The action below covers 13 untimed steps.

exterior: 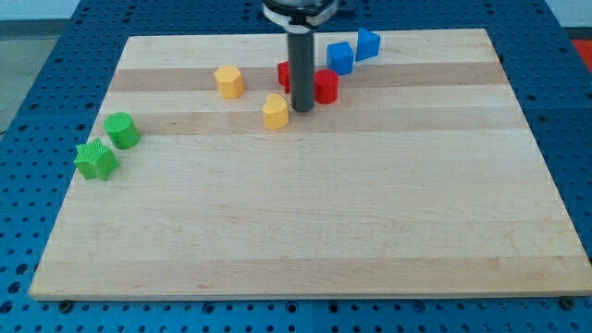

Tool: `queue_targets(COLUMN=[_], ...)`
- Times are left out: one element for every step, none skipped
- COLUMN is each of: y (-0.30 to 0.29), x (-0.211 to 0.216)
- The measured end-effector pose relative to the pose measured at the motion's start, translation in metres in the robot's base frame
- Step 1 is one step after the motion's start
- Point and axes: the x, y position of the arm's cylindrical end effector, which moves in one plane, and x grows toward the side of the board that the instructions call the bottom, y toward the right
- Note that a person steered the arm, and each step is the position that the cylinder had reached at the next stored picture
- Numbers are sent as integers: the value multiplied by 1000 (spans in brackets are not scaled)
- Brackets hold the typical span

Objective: Nudge red circle left a bit

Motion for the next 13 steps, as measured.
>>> queue_targets(y=[23, 78, 130, 167, 199, 230, 241, 241, 241, 241, 241, 241, 241], x=[0, -2, -2, -2, -2, -3, -3, -4, -6, -12, -16, -18, -20])
